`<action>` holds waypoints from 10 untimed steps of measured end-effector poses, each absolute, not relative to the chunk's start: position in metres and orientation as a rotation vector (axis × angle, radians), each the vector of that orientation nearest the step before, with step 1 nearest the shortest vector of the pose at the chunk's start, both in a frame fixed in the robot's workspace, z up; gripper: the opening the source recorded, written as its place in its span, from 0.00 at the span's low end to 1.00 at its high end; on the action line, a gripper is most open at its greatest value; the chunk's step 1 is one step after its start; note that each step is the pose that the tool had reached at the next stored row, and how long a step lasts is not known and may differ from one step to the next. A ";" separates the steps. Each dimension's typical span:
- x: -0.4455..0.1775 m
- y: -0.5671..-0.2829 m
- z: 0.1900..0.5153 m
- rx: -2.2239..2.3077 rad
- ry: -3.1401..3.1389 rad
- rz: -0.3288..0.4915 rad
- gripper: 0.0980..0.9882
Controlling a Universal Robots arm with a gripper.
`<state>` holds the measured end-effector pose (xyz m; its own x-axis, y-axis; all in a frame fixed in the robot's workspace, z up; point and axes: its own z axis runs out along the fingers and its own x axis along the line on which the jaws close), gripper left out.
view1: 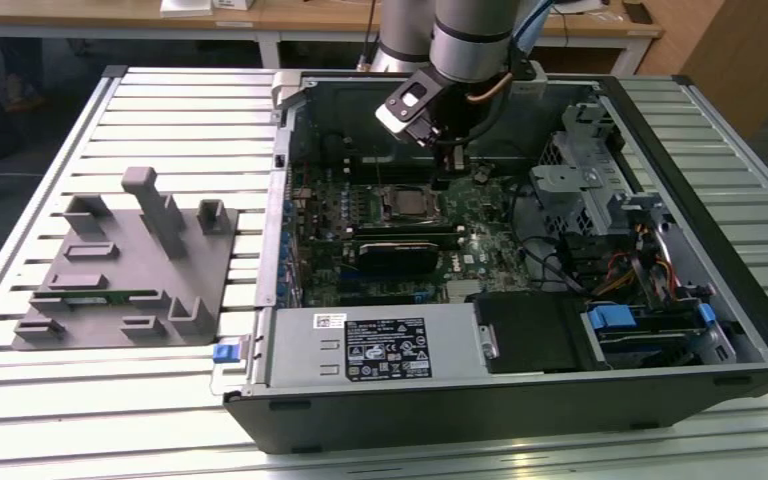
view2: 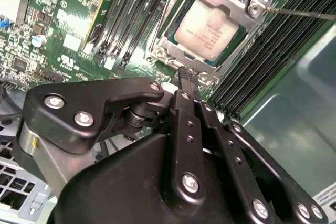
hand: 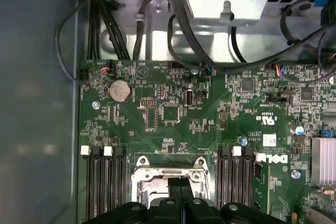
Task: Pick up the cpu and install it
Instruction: 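Close the cpu cover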
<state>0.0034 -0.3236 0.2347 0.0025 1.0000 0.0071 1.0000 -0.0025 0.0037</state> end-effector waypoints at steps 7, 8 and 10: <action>-0.004 -0.324 0.233 -2.223 -2.217 -0.012 0.01; -0.005 -0.324 0.233 -2.222 -2.217 -0.012 0.01; -0.006 -0.324 0.232 -2.223 -2.217 -0.013 0.01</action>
